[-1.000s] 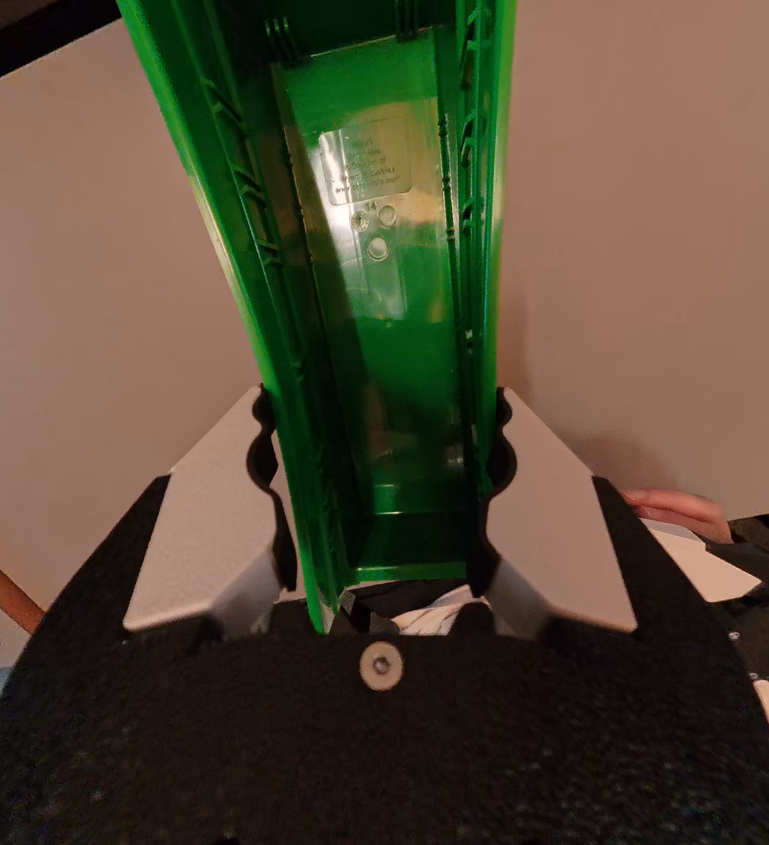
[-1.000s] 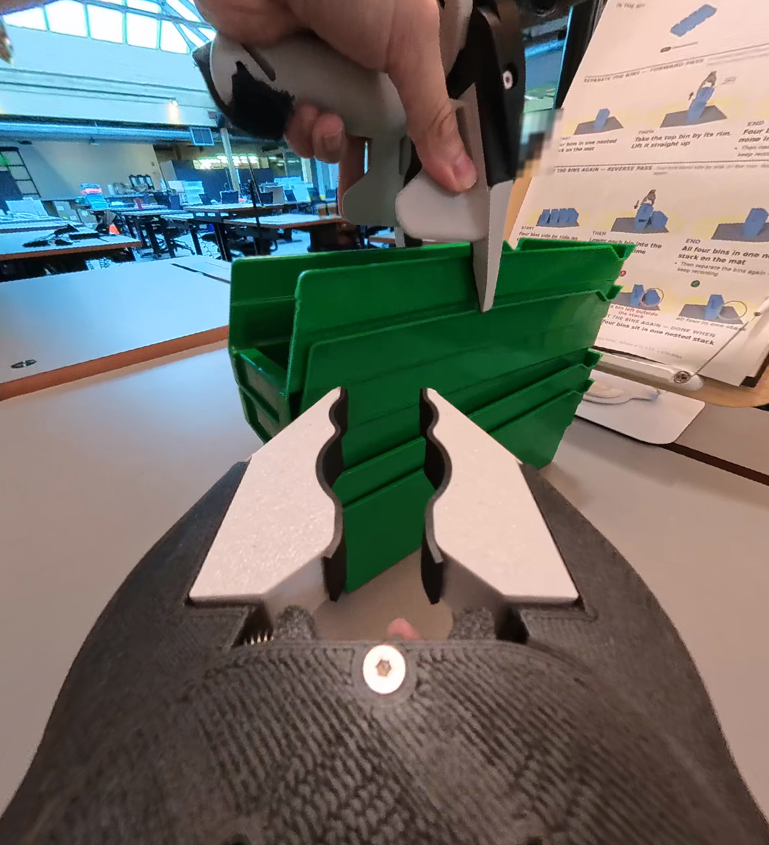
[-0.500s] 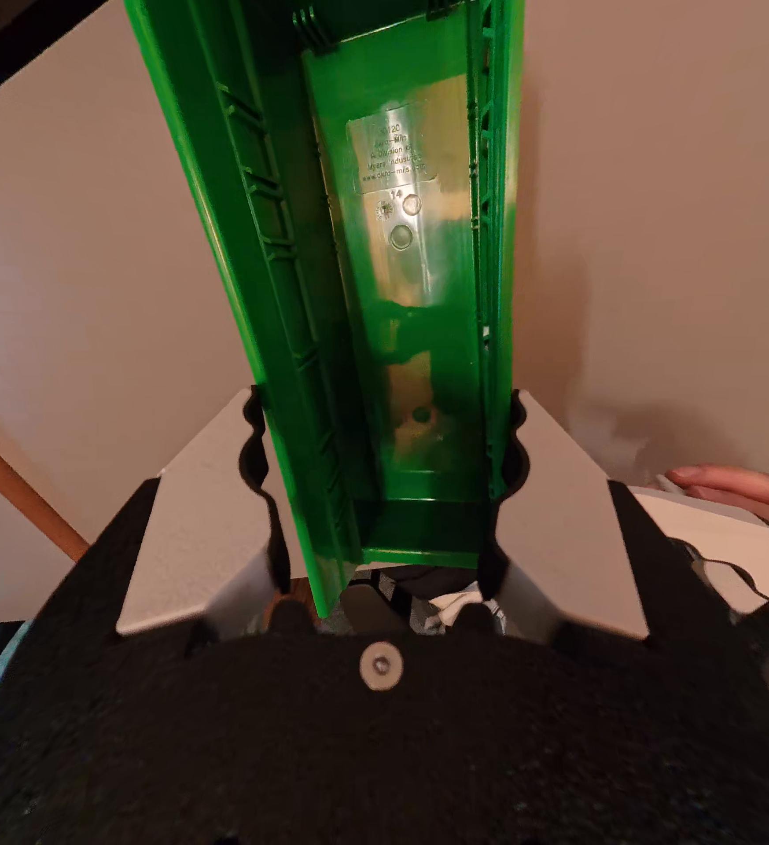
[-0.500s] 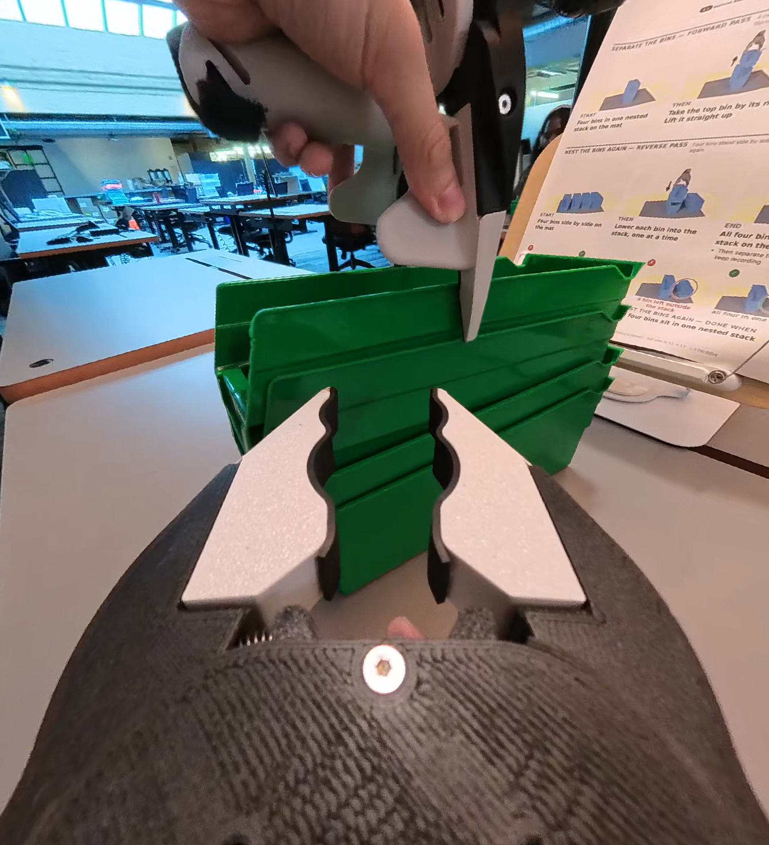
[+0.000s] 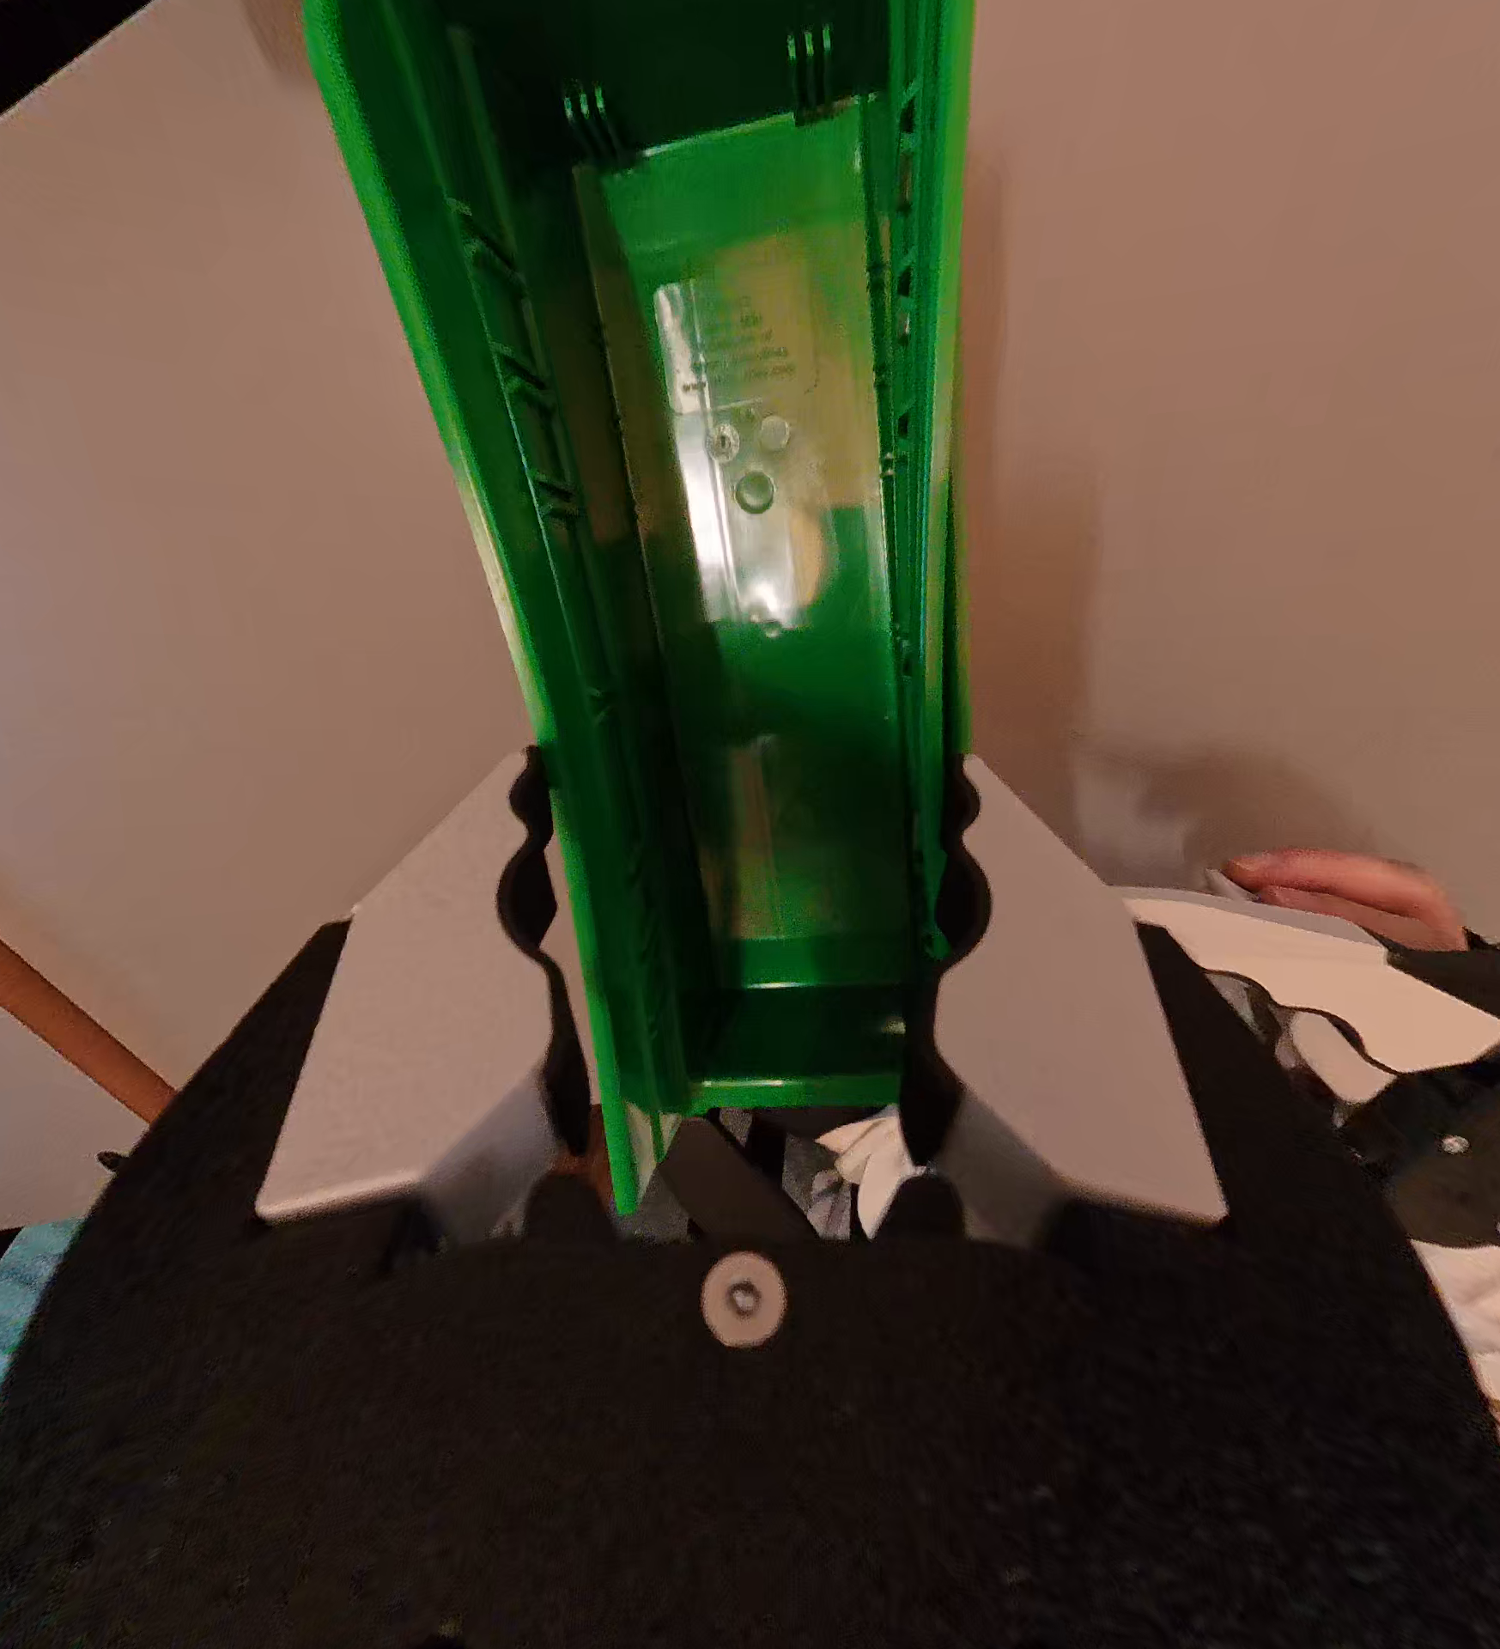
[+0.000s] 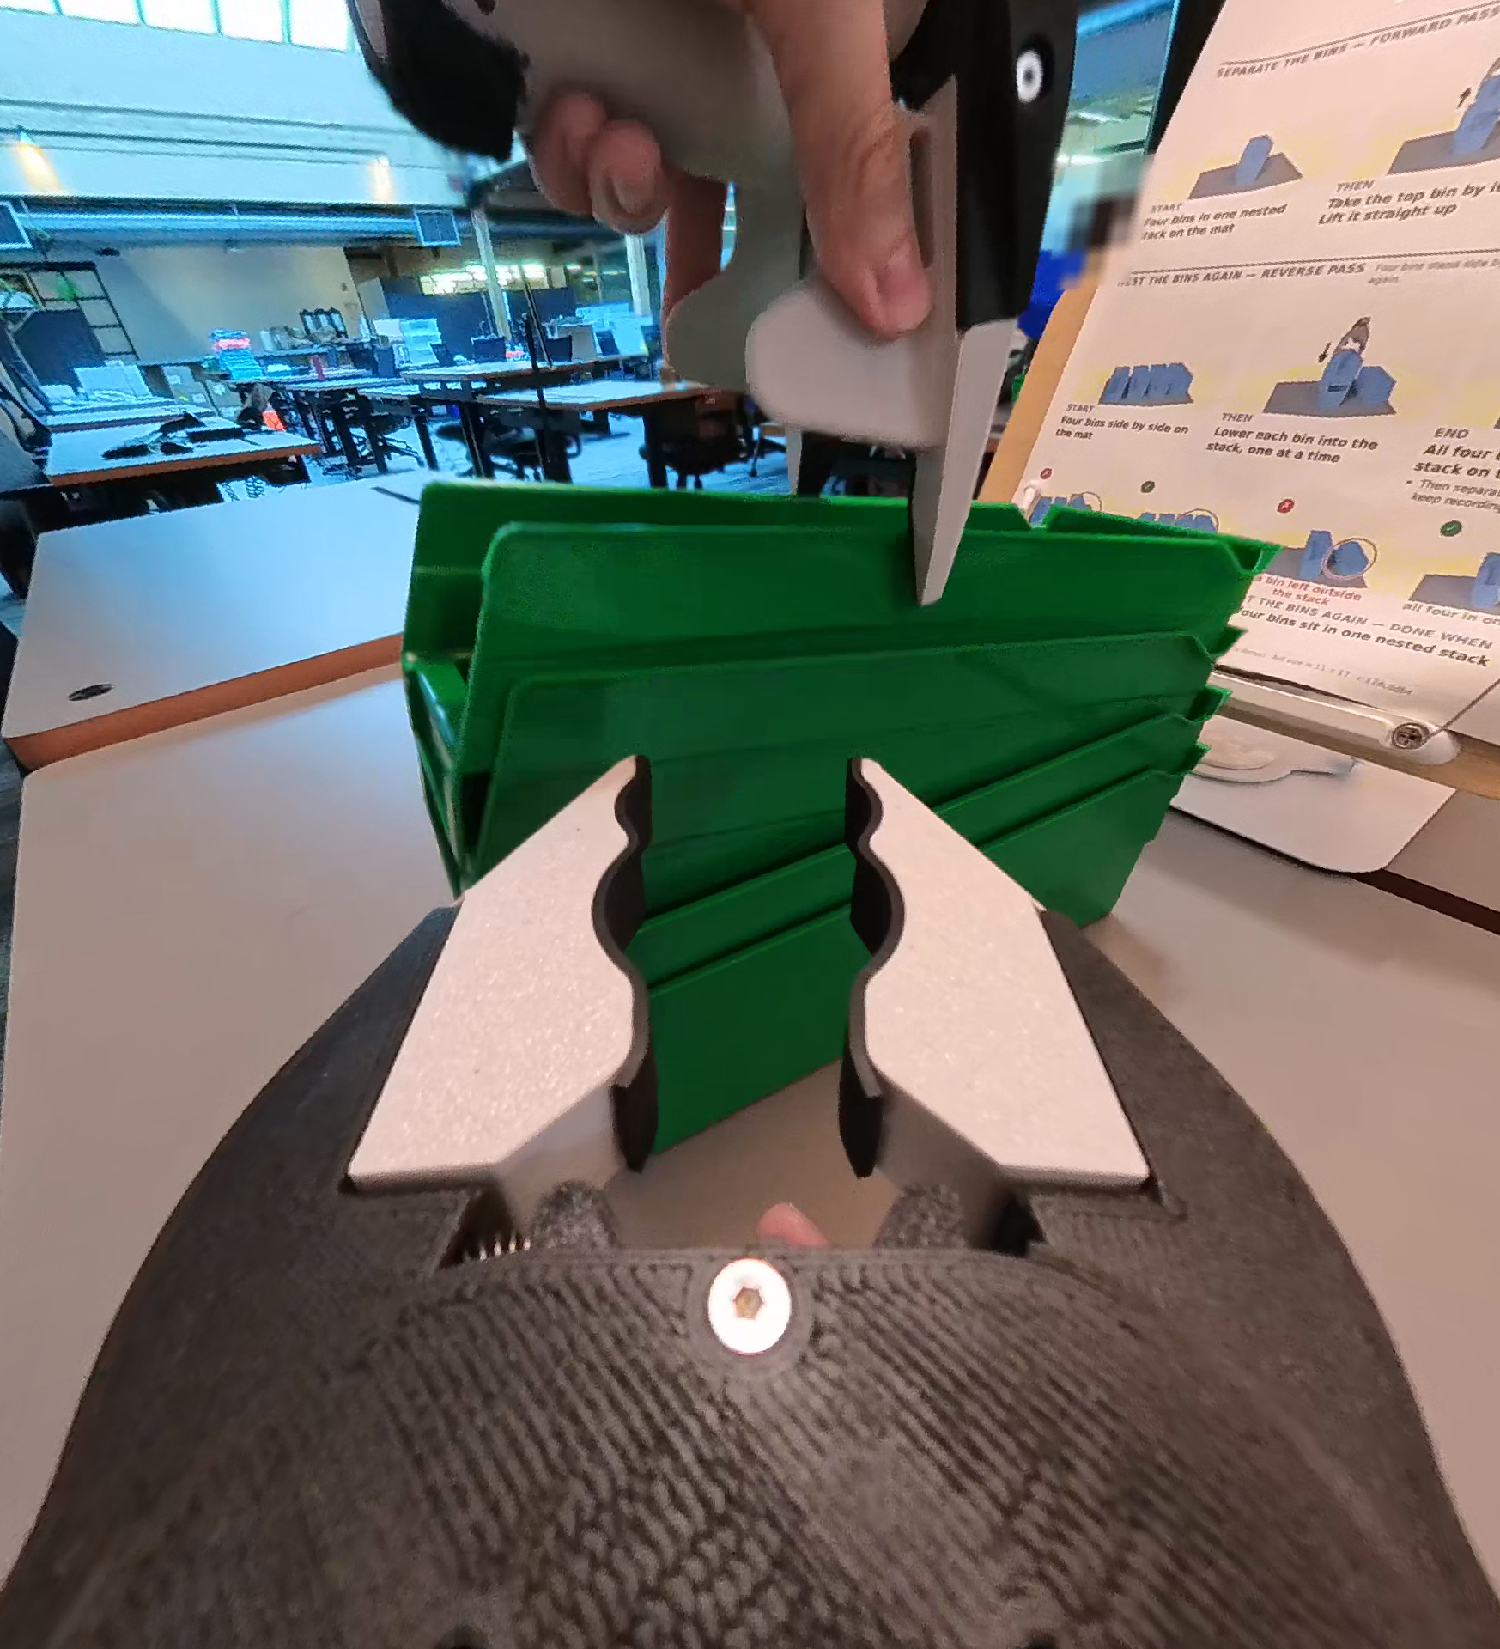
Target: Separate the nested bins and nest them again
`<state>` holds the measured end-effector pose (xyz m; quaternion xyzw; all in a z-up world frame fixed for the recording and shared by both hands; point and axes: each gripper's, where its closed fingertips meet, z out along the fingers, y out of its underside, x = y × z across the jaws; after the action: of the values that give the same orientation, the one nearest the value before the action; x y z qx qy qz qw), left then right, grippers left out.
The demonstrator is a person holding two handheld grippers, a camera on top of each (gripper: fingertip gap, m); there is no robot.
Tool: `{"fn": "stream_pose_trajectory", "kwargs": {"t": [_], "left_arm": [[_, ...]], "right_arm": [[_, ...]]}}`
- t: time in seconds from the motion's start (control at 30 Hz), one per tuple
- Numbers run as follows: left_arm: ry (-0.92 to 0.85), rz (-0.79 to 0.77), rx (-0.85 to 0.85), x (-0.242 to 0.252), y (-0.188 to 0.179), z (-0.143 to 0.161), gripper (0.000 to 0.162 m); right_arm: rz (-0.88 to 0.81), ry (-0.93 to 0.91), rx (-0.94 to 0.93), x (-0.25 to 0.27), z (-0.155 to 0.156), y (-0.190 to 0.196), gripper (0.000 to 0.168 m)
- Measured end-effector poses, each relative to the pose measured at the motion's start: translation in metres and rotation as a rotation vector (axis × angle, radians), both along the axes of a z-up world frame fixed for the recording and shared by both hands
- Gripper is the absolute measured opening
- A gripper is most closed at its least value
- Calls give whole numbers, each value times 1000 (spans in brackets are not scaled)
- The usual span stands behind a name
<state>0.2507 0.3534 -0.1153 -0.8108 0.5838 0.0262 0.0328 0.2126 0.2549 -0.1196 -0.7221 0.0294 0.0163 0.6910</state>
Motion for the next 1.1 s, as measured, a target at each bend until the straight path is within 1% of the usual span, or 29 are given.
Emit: {"fn": "stream_pose_trajectory", "kwargs": {"t": [0.17, 0.23, 0.37, 0.6, 0.7, 0.8, 0.9, 1.0, 1.1], "left_arm": [[-72, 13, -2, 7, 4, 17, 84], [-91, 21, -1, 7, 5, 18, 83], [-27, 14, -10, -4, 2, 4, 87], [-2, -11, 11, -1, 2, -15, 102], [-39, -43, 38, 11, 7, -15, 102], [-104, -41, 59, 30, 15, -9, 97], [-86, -33, 57, 36, 21, -10, 103], [-62, -22, 30, 42, 22, -17, 104], [-56, -15, 30, 50, 28, -23, 111]], "right_arm": [[3, 5, -3, 1, -1, 0, 42], [4, 5, -6, 1, -2, 1, 43], [9, 6, -16, -1, -4, 2, 43], [10, -17, -22, -2, -3, 0, 44], [7, -16, -25, 0, -3, -1, 44], [3, -8, -28, 4, -4, -2, 45], [-5, -2, -28, 8, -5, -4, 45], [-7, 11, -30, 12, -6, -5, 45], [-6, 23, -34, 14, -8, -5, 45]]}}
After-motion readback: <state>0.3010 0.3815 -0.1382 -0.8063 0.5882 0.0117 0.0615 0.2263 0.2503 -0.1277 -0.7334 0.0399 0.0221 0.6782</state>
